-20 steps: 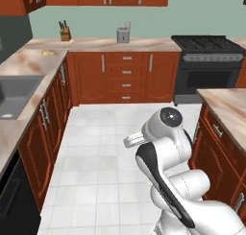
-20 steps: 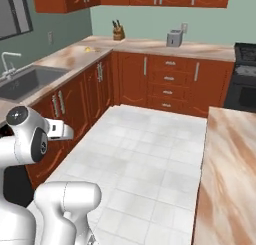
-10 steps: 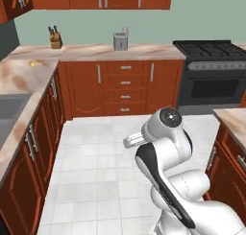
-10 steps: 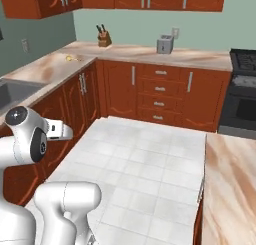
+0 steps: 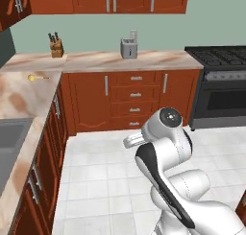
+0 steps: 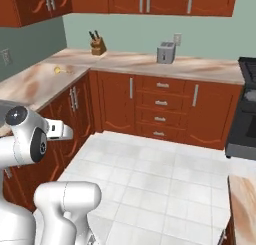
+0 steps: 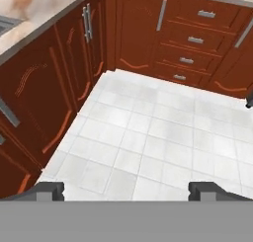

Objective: Take the fork and place it on the left side of the plate. Then take the spoon and place it on the right side of the plate. Make sure they're directly next to the plate.

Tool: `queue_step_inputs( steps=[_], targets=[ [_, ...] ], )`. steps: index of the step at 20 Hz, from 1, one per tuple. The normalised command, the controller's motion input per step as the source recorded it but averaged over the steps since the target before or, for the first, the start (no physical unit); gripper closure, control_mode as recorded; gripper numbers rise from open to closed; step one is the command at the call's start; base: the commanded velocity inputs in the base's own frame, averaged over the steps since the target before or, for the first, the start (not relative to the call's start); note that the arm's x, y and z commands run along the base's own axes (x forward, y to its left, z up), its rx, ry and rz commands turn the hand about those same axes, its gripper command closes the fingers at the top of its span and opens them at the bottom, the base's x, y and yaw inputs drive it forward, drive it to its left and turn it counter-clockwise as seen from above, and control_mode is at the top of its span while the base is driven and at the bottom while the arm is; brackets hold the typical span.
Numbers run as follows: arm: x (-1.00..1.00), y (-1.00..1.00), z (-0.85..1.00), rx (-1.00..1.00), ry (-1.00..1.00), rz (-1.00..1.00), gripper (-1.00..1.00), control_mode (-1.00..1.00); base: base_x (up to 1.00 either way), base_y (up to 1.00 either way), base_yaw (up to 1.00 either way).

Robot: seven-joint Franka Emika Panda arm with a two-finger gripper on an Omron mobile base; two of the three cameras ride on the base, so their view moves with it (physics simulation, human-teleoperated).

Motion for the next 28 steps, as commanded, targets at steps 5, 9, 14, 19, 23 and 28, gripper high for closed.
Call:
queue_step_inputs(
  steps=[5,9,14,19,23,28],
  targets=[
    [0.0,0.0,0.0,0.0,0.0,0.0,-1.0,1.0,1.0,0.18,0.04],
    [0.0,0.0,0.0,0.0,0.0,0.0,-1.0,1.0,1.0,0.0,0.13],
    [0.0,0.0,0.0,0.0,0.0,0.0,-1.0,1.0,1.0,0.0,0.19],
    [0.0,0.0,0.0,0.0,0.0,0.0,-1.0,1.0,1.0,0.0,0.26],
    [0.0,0.0,0.0,0.0,0.0,0.0,-1.0,1.0,1.0,0.0,0.33],
    [0.0,0.0,0.0,0.0,0.0,0.0,-1.0,1.0,1.0,-0.03,0.37]
  ],
)
